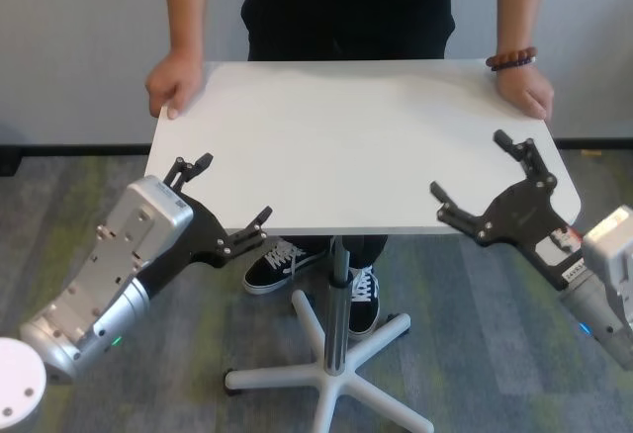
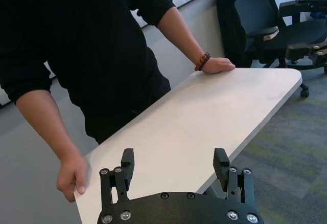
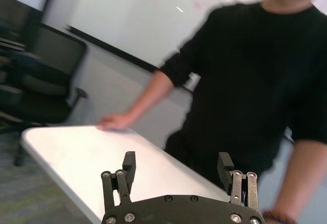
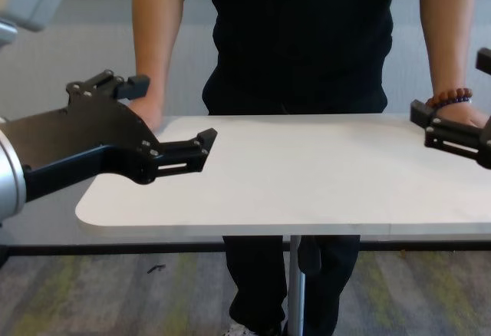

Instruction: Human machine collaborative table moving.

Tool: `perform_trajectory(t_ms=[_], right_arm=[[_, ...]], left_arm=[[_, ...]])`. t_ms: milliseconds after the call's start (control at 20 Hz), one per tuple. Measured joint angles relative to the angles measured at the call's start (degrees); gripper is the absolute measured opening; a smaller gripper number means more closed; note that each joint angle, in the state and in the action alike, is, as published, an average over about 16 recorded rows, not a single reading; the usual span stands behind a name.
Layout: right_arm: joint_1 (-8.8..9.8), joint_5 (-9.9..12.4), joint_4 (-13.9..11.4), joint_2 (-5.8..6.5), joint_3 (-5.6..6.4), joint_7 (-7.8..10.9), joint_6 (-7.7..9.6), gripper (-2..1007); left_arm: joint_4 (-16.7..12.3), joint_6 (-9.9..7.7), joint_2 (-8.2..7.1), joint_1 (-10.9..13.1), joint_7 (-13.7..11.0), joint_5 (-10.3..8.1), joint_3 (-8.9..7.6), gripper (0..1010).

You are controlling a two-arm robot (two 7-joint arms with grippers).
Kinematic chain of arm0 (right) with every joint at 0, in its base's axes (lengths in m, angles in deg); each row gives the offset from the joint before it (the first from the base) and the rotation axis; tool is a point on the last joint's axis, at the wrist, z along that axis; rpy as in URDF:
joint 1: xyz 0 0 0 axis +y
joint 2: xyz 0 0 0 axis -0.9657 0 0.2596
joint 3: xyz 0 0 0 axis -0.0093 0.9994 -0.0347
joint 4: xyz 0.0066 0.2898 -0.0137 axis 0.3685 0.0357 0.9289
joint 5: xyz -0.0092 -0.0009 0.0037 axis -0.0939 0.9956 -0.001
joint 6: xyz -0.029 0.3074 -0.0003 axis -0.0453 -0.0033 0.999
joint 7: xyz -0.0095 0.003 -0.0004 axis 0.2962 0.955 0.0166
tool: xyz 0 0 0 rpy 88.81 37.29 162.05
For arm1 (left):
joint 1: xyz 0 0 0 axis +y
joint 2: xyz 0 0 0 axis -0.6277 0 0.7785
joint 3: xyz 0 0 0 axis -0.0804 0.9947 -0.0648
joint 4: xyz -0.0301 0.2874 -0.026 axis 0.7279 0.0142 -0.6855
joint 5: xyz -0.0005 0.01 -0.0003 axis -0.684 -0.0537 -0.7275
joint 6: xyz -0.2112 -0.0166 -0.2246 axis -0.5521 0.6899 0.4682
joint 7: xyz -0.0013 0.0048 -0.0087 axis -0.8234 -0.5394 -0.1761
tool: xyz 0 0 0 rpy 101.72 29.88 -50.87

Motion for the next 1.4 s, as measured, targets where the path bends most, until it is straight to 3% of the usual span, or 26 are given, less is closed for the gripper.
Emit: perform_trajectory(t_ms=[350,550,900,1400], right_arm=[[0.99,-1.12,-2.18,-2.57,1.34,-2.53,7.26,1003],[1.45,-2.22,-3.16,-3.66,1.76,-3.36,9.86,1003],[1.88,-4.04,-3.6,-4.5,1.97,-3.85,9.99,1003],[2.02,-4.87,-3.39,-4.5,1.88,-3.85,8.69,1003]], left_arm=[[1.05,-0.47,0.4,-0.69,-0.25,-0.62,0.39,1003],[1.69,-0.67,0.57,-1.27,-0.24,-0.86,0.69,1003],[2.74,-0.94,0.58,-2.21,-0.28,-0.66,1.31,1003],[3.13,-0.94,0.47,-2.45,-0.17,-0.15,1.56,1003]])
